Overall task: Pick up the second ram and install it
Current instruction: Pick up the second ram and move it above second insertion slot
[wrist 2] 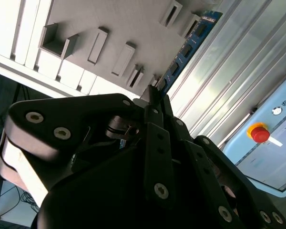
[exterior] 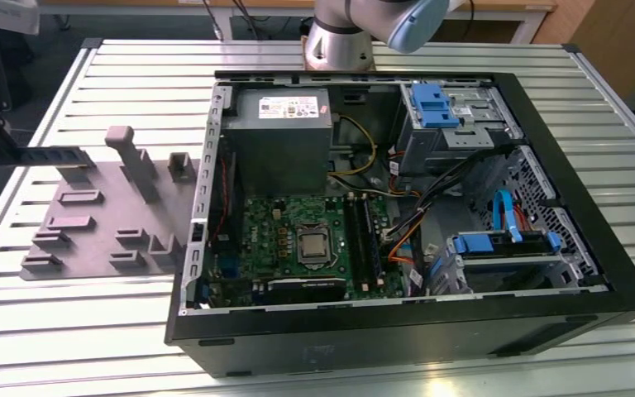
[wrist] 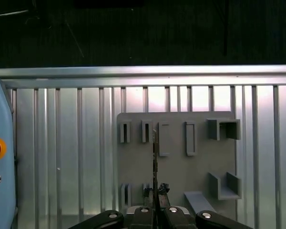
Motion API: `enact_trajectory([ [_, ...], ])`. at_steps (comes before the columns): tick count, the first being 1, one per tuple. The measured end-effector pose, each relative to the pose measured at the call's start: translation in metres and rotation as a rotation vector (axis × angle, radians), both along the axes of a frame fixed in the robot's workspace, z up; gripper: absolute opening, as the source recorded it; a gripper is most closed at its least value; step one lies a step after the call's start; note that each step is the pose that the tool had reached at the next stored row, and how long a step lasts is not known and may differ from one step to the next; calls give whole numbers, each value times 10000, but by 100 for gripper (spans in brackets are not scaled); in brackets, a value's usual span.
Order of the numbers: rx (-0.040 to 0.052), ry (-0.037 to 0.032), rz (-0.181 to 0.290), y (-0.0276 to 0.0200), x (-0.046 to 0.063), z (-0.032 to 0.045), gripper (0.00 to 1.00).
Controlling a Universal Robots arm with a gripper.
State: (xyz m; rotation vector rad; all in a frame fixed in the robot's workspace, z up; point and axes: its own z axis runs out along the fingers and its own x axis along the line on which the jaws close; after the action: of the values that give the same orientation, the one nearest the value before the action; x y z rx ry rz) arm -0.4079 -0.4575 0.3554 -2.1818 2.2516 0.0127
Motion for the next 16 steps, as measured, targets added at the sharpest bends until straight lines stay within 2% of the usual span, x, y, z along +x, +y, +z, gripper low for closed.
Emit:
enact_trajectory([
  [16,0,-60,0,0,-1,210,14],
])
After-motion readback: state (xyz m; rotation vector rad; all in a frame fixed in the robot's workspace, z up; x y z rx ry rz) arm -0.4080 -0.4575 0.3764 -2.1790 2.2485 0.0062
